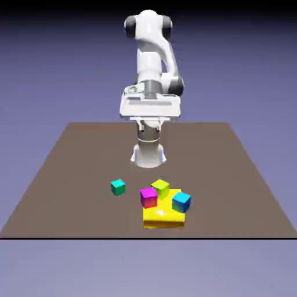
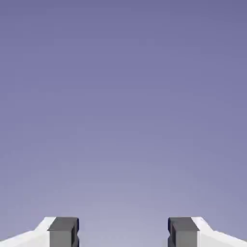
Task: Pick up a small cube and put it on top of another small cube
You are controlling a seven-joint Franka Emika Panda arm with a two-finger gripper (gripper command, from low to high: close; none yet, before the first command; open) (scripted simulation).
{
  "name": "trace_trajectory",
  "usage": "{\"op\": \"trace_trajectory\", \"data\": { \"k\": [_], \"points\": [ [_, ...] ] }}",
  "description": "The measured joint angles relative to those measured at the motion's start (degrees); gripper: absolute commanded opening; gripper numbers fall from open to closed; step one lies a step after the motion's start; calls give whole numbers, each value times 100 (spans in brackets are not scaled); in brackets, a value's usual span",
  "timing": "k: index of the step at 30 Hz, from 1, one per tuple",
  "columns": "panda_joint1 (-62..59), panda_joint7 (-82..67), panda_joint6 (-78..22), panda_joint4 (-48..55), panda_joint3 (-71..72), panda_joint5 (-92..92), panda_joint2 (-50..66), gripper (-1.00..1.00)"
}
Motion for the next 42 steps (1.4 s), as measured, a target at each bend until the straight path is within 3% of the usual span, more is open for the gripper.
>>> {"op": "trace_trajectory", "data": {
  "k": [39,42],
  "points": [
    [-8132,1621,-3655,-642,3176,8044,3386,0],
    [-8125,1480,-3588,-567,3205,8296,3634,0]
  ]
}}
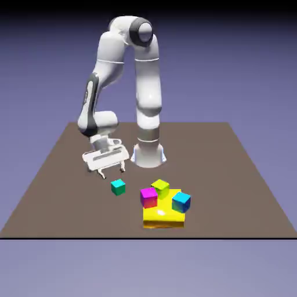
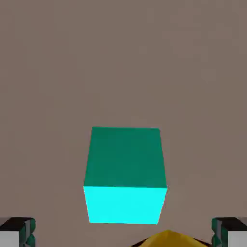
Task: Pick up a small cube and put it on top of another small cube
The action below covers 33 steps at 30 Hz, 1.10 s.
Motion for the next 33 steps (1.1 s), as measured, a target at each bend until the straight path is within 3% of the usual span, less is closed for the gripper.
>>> {"op": "trace_trajectory", "data": {
  "k": [7,8,20,33],
  "points": [
    [486,-1123,782,576,-65,1083,1453,0],
    [542,-1252,871,642,-73,1207,1619,-100],
    [-67,148,-110,-82,10,-137,-207,-100],
    [2649,1604,-875,1483,-439,-1760,34,-100]
  ]
}}
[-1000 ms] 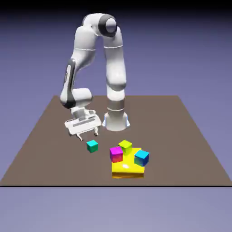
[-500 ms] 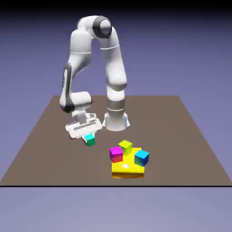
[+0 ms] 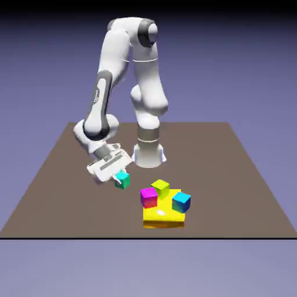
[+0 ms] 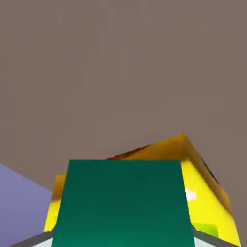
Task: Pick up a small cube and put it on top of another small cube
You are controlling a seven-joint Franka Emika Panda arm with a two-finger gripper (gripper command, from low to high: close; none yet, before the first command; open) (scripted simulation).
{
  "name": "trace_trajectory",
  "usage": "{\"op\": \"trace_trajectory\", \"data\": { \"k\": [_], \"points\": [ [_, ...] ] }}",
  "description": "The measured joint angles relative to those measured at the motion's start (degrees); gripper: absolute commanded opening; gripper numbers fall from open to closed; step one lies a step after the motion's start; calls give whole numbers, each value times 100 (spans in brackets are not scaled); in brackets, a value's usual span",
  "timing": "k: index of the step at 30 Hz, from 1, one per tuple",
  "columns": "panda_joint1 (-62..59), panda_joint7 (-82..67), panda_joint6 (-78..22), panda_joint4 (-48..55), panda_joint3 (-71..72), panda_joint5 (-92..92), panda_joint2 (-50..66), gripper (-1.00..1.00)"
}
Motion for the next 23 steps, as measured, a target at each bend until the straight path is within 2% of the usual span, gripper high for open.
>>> {"op": "trace_trajectory", "data": {
  "k": [15,19,20,23],
  "points": [
    [3026,1646,-864,1766,-507,-1837,273,-100],
    [3291,1373,-118,1674,-338,-1515,853,-100],
    [3352,1312,51,1653,-300,-1443,985,100],
    [3263,1411,-201,1684,-356,-1565,792,100]
  ]
}}
